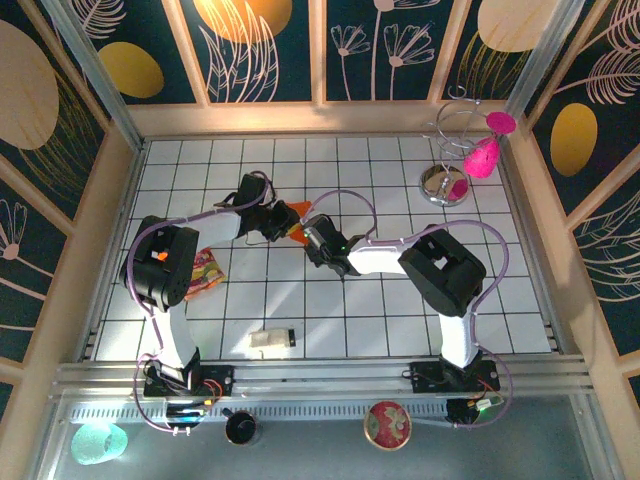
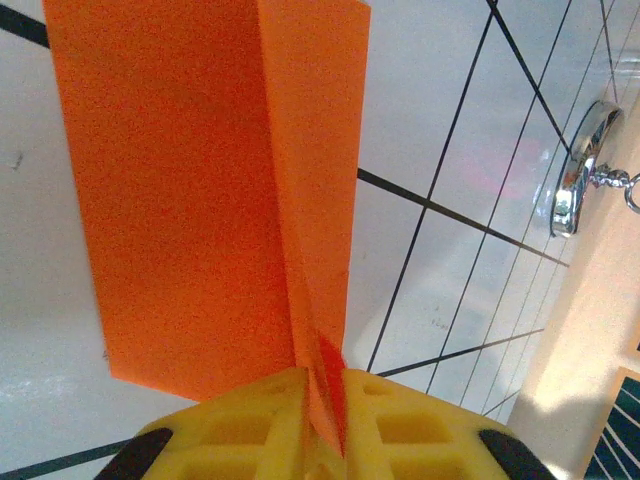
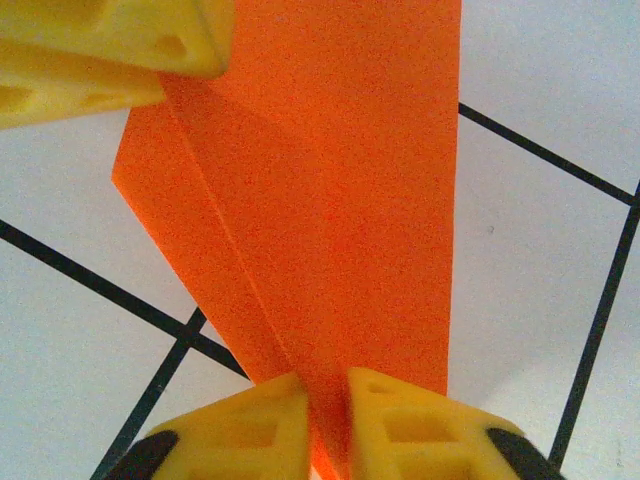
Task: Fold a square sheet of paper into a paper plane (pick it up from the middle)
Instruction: Fourth fold the wing at the center of the table.
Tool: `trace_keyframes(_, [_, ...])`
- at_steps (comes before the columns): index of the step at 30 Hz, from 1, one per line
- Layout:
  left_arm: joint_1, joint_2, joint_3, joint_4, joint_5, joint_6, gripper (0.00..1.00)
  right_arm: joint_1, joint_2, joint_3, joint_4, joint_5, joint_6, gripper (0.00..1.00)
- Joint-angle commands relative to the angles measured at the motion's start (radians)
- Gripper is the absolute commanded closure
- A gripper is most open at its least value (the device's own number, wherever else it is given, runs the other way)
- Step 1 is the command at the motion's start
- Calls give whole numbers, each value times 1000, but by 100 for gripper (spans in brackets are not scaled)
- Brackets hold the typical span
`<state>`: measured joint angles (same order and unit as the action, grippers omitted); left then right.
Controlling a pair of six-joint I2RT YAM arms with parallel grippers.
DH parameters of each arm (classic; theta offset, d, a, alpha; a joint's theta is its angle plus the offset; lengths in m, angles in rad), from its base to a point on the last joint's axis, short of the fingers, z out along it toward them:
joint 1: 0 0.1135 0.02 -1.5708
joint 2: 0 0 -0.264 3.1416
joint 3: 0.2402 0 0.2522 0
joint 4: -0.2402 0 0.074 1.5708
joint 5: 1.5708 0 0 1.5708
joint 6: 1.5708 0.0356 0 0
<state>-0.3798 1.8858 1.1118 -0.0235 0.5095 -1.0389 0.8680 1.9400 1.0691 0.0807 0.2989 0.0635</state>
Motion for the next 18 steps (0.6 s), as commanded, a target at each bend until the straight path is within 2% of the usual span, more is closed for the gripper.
trace_keyframes(1, [-2, 15, 35, -51, -21, 31, 84, 9, -9, 14, -1, 33, -18, 87])
trace_keyframes(7, [21, 1, 54, -83, -39, 55, 77, 1, -27, 40, -55, -25, -29, 95])
trace_keyframes(11, [73, -54, 41, -104, -73, 76, 64, -23, -33, 69, -123, -146, -23, 97])
trace_keyframes(18, [136, -161, -45, -75, -130, 89, 53, -71, -3, 151, -262, -357, -4, 100])
